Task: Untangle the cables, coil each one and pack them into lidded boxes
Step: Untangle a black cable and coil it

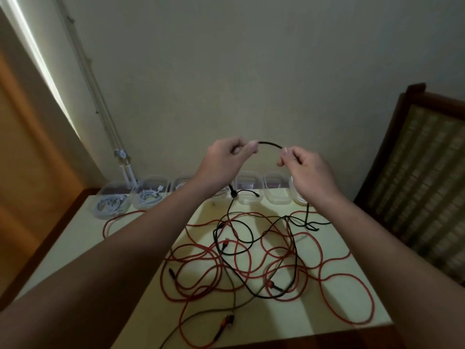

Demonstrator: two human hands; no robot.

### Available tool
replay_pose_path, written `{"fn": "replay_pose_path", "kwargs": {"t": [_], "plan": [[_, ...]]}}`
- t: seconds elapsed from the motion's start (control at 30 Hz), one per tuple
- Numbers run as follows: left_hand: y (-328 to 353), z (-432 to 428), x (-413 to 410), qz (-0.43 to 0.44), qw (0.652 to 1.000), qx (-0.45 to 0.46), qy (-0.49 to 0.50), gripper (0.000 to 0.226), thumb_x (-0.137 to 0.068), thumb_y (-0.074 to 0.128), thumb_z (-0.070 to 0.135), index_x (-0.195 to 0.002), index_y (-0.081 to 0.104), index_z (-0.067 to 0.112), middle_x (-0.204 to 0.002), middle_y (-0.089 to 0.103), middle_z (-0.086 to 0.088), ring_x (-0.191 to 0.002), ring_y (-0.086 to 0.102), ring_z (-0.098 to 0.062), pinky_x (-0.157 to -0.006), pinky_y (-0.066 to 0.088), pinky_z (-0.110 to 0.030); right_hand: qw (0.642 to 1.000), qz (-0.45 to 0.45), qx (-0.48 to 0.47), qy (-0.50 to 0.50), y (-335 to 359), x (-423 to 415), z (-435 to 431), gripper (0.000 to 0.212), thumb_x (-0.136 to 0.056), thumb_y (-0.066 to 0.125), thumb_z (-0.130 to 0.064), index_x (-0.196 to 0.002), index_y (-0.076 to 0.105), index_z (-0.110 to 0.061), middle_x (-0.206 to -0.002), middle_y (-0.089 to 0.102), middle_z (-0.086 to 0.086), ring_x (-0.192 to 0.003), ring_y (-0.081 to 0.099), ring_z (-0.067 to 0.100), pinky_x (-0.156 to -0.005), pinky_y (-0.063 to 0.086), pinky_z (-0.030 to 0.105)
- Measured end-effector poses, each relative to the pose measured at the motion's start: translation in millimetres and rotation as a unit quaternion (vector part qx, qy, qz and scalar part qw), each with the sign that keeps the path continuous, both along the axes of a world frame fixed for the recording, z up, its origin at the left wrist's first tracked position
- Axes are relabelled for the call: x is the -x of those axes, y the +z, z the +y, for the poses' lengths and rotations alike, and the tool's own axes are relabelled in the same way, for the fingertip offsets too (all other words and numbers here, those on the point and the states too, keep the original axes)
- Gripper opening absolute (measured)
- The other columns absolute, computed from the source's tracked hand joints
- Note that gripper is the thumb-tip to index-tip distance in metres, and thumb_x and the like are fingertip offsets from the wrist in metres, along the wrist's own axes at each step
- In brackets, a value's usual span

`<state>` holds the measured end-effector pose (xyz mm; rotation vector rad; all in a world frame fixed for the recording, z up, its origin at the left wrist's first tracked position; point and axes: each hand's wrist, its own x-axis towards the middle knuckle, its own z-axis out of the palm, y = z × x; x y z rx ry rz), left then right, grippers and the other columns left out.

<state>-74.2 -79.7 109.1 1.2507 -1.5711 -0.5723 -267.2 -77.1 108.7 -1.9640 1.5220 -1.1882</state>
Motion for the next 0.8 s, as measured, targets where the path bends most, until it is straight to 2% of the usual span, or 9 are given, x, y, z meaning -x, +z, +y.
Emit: {"fn": "replay_pose_path", "kwargs": {"t": [0.1,0.2,0.27,0.37,0.43,0.5,0.63,0.73,0.8], "plan": [[-4.2,15.5,-17.1,0.076,0.995,-0.057,-0.012,0.022,-0.100,0.058,0.037,-0.098,0.073,0.020,-0.054,0.036,0.012,-0.049,0.030,-0.010,-0.047,0.027,-0.025,0.999,-0.025,-0.027,-0.018,3.5,13.1,7.2,0.035,-0.104,0.051,-0.040,-0.084,0.070,-0.018,-0.062,0.052,0.000,-0.042,0.031,0.003,-0.048,0.027,0.027],[-1.1,29.7,-28.2,0.167,0.978,-0.123,-0.017,0.021,-0.102,0.055,0.030,-0.108,0.070,0.016,-0.062,0.038,0.008,-0.050,0.030,-0.009,-0.043,0.028,-0.021,0.999,-0.035,-0.028,-0.011,7.4,20.4,18.9,0.031,-0.102,0.056,-0.039,-0.082,0.070,-0.020,-0.066,0.055,0.008,-0.054,0.040,0.011,-0.053,0.031,0.027],[3.9,38.8,-31.6,0.260,0.948,-0.177,-0.043,0.020,-0.103,0.051,0.026,-0.110,0.066,0.014,-0.061,0.034,0.008,-0.047,0.024,-0.006,-0.039,0.022,-0.018,0.999,-0.048,-0.020,-0.004,8.3,24.6,28.1,0.028,-0.100,0.060,-0.037,-0.081,0.069,-0.020,-0.066,0.057,0.007,-0.059,0.045,0.013,-0.059,0.035,0.029],[19.5,59.5,-36.3,0.410,0.876,-0.239,-0.086,0.015,-0.102,0.048,0.018,-0.113,0.059,0.015,-0.061,0.038,0.008,-0.042,0.021,-0.005,-0.039,0.015,-0.017,0.996,-0.085,-0.020,-0.005,8.3,29.7,43.0,0.027,-0.098,0.064,-0.035,-0.081,0.067,-0.015,-0.065,0.055,-0.005,-0.058,0.045,0.008,-0.061,0.037,0.031],[32.1,76.7,-40.5,0.477,0.838,-0.242,-0.106,0.018,-0.102,0.046,0.013,-0.117,0.057,0.015,-0.068,0.047,0.006,-0.041,0.026,-0.005,-0.037,0.019,-0.016,0.995,-0.098,-0.017,-0.015,11.1,33.9,53.4,0.027,-0.098,0.065,-0.034,-0.082,0.066,-0.013,-0.063,0.053,-0.008,-0.058,0.045,0.008,-0.060,0.037,0.031],[44.5,93.7,-43.7,0.515,0.817,-0.233,-0.115,0.021,-0.102,0.046,0.012,-0.120,0.056,0.016,-0.071,0.053,0.007,-0.041,0.030,-0.004,-0.035,0.021,-0.015,0.994,-0.104,-0.009,-0.023,17.3,39.4,64.2,0.025,-0.097,0.066,-0.034,-0.082,0.066,-0.014,-0.064,0.055,-0.008,-0.062,0.049,0.011,-0.061,0.039,0.031],[67.0,123.6,-44.1,0.546,0.799,-0.225,-0.111,0.023,-0.102,0.041,0.011,-0.117,0.056,0.019,-0.062,0.042,0.007,-0.034,0.021,-0.004,-0.037,0.010,-0.017,0.994,-0.104,0.022,-0.032,39.0,49.2,87.1,0.024,-0.094,0.069,-0.037,-0.082,0.067,-0.017,-0.068,0.059,-0.006,-0.066,0.053,0.013,-0.064,0.042,0.033],[87.0,143.0,-40.8,0.584,0.779,-0.201,-0.105,0.016,-0.105,0.041,0.020,-0.110,0.056,0.018,-0.052,0.034,0.007,-0.031,0.019,-0.006,-0.033,0.011,-0.019,0.994,-0.096,0.047,-0.034,54.7,54.1,105.1,0.020,-0.092,0.070,-0.037,-0.084,0.068,-0.019,-0.077,0.065,0.002,-0.071,0.058,0.017,-0.067,0.046,0.035],[99.3,157.5,-40.2,0.611,0.767,-0.176,-0.089,0.019,-0.104,0.039,0.016,-0.110,0.056,0.018,-0.050,0.033,0.007,-0.031,0.019,-0.007,-0.033,0.012,-0.020,0.995,-0.080,0.054,-0.032,62.1,57.1,117.8,0.020,-0.093,0.070,-0.036,-0.084,0.067,-0.019,-0.078,0.066,0.005,-0.070,0.058,0.019,-0.065,0.046,0.035]]}}
